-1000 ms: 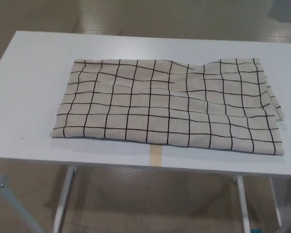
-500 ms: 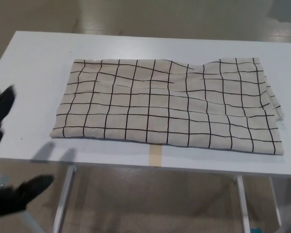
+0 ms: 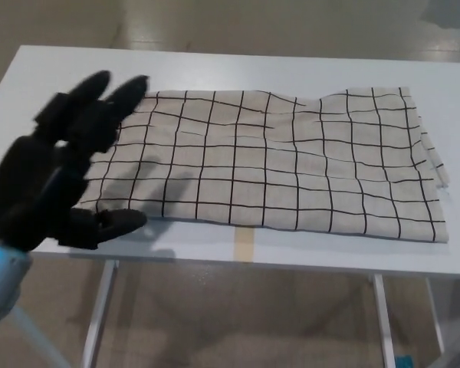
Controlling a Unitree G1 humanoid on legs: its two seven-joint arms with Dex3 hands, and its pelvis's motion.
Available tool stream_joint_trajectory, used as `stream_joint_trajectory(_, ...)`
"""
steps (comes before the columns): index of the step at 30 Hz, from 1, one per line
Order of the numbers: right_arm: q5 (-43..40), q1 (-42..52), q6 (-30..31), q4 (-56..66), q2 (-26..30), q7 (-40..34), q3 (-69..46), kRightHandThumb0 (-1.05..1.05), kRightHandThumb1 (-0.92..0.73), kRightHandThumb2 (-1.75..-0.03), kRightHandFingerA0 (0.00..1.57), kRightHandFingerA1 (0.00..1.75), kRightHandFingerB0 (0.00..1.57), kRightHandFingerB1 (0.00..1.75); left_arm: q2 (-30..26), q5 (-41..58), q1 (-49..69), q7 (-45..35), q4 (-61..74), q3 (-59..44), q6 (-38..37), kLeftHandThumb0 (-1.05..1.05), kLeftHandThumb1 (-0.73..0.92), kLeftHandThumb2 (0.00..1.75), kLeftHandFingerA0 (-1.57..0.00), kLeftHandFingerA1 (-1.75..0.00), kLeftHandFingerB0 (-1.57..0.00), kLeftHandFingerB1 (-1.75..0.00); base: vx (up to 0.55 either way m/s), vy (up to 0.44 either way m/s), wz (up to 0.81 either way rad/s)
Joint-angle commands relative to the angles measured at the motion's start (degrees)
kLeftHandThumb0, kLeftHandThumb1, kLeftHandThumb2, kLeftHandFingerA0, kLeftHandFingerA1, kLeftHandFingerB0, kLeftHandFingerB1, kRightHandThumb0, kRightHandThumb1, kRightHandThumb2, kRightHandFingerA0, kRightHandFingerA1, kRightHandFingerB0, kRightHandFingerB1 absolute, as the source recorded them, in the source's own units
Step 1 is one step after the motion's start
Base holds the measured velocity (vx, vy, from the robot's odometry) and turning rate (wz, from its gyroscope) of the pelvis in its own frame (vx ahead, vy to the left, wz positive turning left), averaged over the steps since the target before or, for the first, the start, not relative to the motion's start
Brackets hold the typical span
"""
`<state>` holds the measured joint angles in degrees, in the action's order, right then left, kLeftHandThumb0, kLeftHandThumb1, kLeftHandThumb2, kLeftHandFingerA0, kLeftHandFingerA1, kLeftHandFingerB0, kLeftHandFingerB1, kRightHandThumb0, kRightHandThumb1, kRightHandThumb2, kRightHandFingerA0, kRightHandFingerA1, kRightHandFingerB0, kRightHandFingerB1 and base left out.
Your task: Use the left hand to fold a white towel with checkered patterns in half.
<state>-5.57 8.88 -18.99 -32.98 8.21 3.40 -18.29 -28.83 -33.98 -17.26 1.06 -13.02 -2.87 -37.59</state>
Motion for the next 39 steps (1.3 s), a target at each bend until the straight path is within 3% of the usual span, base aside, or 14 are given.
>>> stream_joint_trajectory(1, -0.4, 1.1, 1.3, 1.2, -0.2, -0.8, 0.2, -0.45, -0.75, -0.63, 0.28, 0.38, 0.32, 0.33, -3.5, -10.9, -5.4, 1.7, -9.4, 7.3, 6.1, -0.62, 0.39, 0.77, 0.0, -0.09, 0.0, -0.11, 0.0, 0.0, 0.0)
stream_joint_trajectory(8, -0.7, 0.9, 1.0, 0.7, -0.2, -0.7, 0.2, -0.44, -0.75, -0.63, 0.29, 0.38, 0.32, 0.33, -4.5, -11.2, -9.3, 5.1, -16.4, 12.2, 7.7, -0.62, 0.39, 0.76, 0.0, -0.08, 0.0, -0.12, 0.0, 0.0, 0.0)
stream_joint_trajectory(9, -0.6, 0.8, 1.1, 0.7, -0.1, -0.8, 0.1, -0.44, -0.75, -0.63, 0.29, 0.39, 0.33, 0.34, -4.5, -11.4, -9.9, 5.6, -17.7, 12.7, 7.8, -0.57, 0.46, 0.56, 0.0, -0.08, 0.0, -0.11, 0.0, 0.0, 0.0)
stream_joint_trajectory(10, -0.5, 0.7, 1.3, 0.9, -0.1, -1.1, 0.2, -0.44, -0.75, -0.63, 0.29, 0.39, 0.33, 0.34, -4.5, -11.7, -10.9, 6.3, -19.6, 13.5, 8.2, -0.6, 0.37, 0.66, 0.0, -0.07, 0.0, -0.12, 0.0, 0.0, 0.0)
stream_joint_trajectory(15, -0.4, 0.8, 1.4, 1.0, -0.1, -1.3, 0.3, -0.44, -0.75, -0.63, 0.3, 0.39, 0.33, 0.34, -4.6, -11.5, -12.4, 7.4, -22.6, 15.4, 8.7, -0.6, 0.36, 0.67, 0.0, -0.07, 0.0, -0.12, 0.0, 0.0, 0.0)
stream_joint_trajectory(16, -0.5, 1.0, 1.4, 1.3, -0.1, -1.3, 0.3, -0.44, -0.75, -0.63, 0.3, 0.39, 0.33, 0.34, -4.3, -11.6, -13.3, 7.5, -24.4, 16.2, 9.4, -0.59, 0.46, 0.54, 0.0, -0.08, 0.0, -0.13, 0.0, 0.0, 0.0)
stream_joint_trajectory(23, -0.3, 1.4, 1.4, 1.9, -0.4, -1.5, 0.5, -0.44, -0.75, -0.63, 0.3, 0.39, 0.33, 0.34, -3.9, -12.8, -15.5, 9.4, -28.1, 18.6, 10.8, -0.59, 0.46, 0.54, 0.0, -0.08, 0.0, -0.13, 0.0, 0.0, 0.0)
stream_joint_trajectory(24, -0.3, 1.2, 1.4, 1.5, -0.2, -1.5, 0.5, -0.44, -0.75, -0.63, 0.3, 0.39, 0.33, 0.34, -3.6, -13.6, -16.9, 10.6, -29.9, 20.1, 11.9, -0.59, 0.37, 0.67, 0.0, -0.05, 0.0, -0.1, 0.0, 0.0, 0.0)
stream_joint_trajectory(26, -0.3, 1.4, 1.8, 1.9, -0.2, -1.5, 0.6, -0.43, -0.75, -0.63, 0.3, 0.39, 0.34, 0.34, -3.1, -14.9, -18.2, 11.4, -31.2, 21.5, 13.4, -0.59, 0.37, 0.67, 0.0, -0.05, 0.0, -0.09, 0.0, 0.0, 0.0)
stream_joint_trajectory(27, -0.1, 1.4, 1.9, 1.9, -0.1, -1.7, 0.7, -0.49, -0.54, -0.9, 0.22, 0.5, 0.27, 0.5, -3.1, -15.0, -18.6, 11.6, -31.4, 21.8, 13.7, -0.6, 0.37, 0.68, 0.0, -0.05, 0.0, -0.09, 0.0, 0.0, 0.0)
stream_joint_trajectory(29, 0.1, 1.2, 2.0, 1.6, 0.0, -2.0, 0.8, -0.48, -0.54, -0.9, 0.22, 0.5, 0.27, 0.5, -3.1, -15.0, -19.4, 12.3, -32.2, 22.7, 14.2, -0.59, 0.37, 0.68, 0.0, -0.05, 0.0, -0.09, 0.0, 0.0, 0.0)
stream_joint_trajectory(30, 0.1, 1.1, 2.2, 1.7, 0.0, -1.9, 0.8, -0.45, -0.76, -0.65, 0.3, 0.4, 0.35, 0.34, -3.0, -14.8, -19.6, 12.4, -32.4, 22.9, 14.2, -0.59, 0.37, 0.68, 0.0, -0.05, 0.0, -0.09, 0.0, 0.0, 0.0)
stream_joint_trajectory(39, -0.2, 1.5, 2.7, 2.6, 0.1, -2.1, 1.0, -0.42, -0.74, -0.63, 0.32, 0.4, 0.36, 0.34, -2.1, -14.8, -21.0, 13.7, -33.5, 26.1, 14.6, -0.59, 0.4, 0.67, 0.0, -0.04, 0.0, -0.08, 0.0, 0.0, 0.0)
